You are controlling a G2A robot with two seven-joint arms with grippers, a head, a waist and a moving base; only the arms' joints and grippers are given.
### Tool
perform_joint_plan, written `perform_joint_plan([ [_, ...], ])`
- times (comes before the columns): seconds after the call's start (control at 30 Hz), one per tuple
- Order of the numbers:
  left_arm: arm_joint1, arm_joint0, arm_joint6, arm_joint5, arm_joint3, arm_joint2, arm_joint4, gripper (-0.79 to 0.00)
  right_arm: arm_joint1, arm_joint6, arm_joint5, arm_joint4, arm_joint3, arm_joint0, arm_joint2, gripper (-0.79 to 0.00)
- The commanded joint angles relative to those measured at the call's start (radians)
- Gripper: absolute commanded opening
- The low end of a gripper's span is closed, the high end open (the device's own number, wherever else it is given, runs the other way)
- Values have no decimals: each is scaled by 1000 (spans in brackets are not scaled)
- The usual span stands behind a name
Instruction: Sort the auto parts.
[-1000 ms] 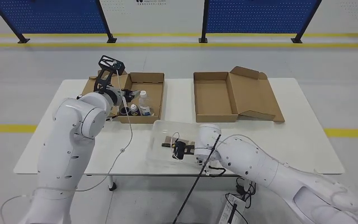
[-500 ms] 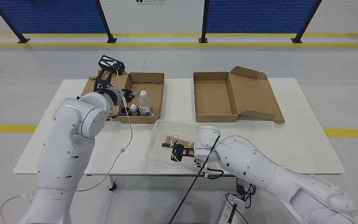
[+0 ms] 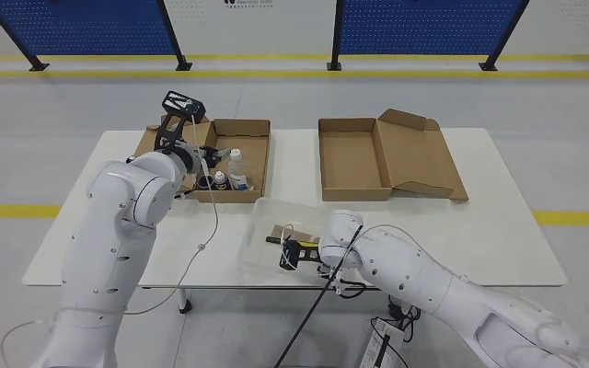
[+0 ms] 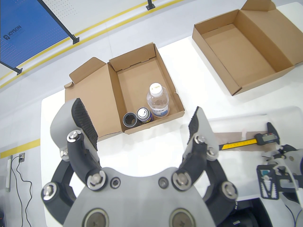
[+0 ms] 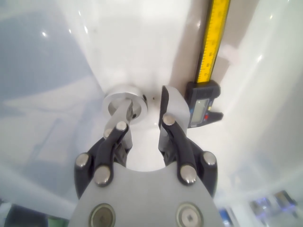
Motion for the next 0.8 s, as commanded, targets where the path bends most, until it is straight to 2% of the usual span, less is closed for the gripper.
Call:
perform_joint_plan([
  [0.0, 0, 0, 0, 0, 0, 0, 0, 0, -2, -13, -3, 5, 7, -2, 4, -536],
  [0.07, 0, 0, 0, 0, 0, 0, 0, 0, -5, -22, -5, 3, 17, -3, 7, -560],
  [0.1, 0, 0, 0, 0, 0, 0, 0, 0, -6, -32, -4, 8, 21, -5, 10, -597],
  [0.27, 0, 0, 0, 0, 0, 0, 0, 0, -12, -69, -8, 19, 47, -8, 22, -656],
  [0.43, 0, 0, 0, 0, 0, 0, 0, 0, -20, -128, -11, 20, 71, -8, 35, -646],
  [0.77, 0, 0, 0, 0, 0, 0, 0, 0, -45, -167, -16, -3, 102, 3, 30, -563],
])
